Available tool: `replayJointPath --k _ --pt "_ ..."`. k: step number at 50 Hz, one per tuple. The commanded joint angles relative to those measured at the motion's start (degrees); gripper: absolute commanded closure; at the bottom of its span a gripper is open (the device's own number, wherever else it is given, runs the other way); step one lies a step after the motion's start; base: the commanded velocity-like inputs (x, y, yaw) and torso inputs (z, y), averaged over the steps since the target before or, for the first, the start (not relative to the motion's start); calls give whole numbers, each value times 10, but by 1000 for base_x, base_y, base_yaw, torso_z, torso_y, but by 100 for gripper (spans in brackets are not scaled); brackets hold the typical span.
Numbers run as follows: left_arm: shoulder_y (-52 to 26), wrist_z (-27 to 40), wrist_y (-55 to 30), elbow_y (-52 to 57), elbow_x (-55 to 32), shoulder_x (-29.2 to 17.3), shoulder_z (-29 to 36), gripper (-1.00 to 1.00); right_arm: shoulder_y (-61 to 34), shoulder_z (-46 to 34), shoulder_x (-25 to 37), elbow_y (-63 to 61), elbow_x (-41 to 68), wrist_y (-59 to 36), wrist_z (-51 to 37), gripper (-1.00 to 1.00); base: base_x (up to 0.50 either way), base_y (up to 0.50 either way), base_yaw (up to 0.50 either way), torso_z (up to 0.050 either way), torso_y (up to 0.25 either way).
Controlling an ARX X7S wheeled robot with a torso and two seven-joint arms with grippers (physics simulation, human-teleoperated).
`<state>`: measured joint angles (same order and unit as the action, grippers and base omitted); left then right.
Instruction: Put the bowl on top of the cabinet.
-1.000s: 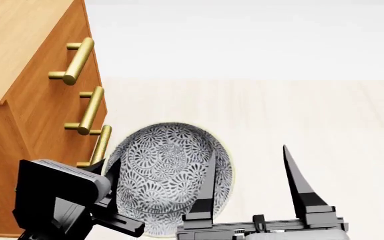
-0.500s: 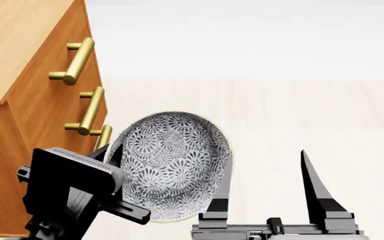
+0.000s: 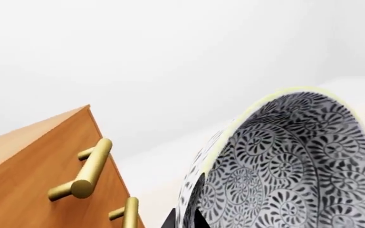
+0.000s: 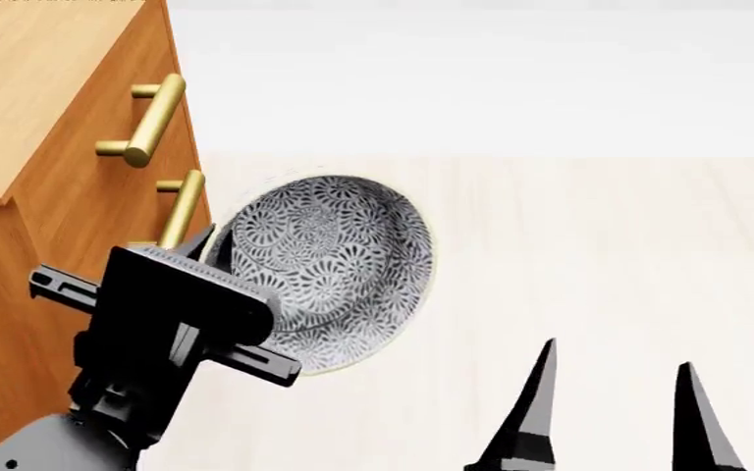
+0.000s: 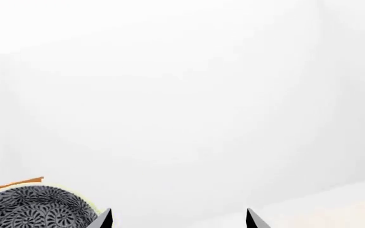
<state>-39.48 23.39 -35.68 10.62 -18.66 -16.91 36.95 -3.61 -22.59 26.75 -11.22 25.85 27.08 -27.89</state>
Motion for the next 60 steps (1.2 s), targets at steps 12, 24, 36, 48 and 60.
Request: replayJointPath --k 12,24,36,48,60 --pt "-114 20 -154 -38 16 61 -4 100 26 44 -30 114 160 111 85 -100 0 0 0 0 0" --pt "-235 1 -249 -46 3 96 18 100 21 56 -27 119 180 111 85 -100 0 0 0 0 1" --pt "-364 -58 -226 -201 7 140 50 100 -20 58 -36 173 202 88 95 -100 0 0 0 0 1" --pt "-525 -89 -115 -486 -144 169 127 100 -30 59 -38 187 206 79 95 -100 0 0 0 0 0" --pt "-681 -74 51 -719 -551 169 465 100 -47 59 -41 211 217 66 103 -100 0 0 0 0 1"
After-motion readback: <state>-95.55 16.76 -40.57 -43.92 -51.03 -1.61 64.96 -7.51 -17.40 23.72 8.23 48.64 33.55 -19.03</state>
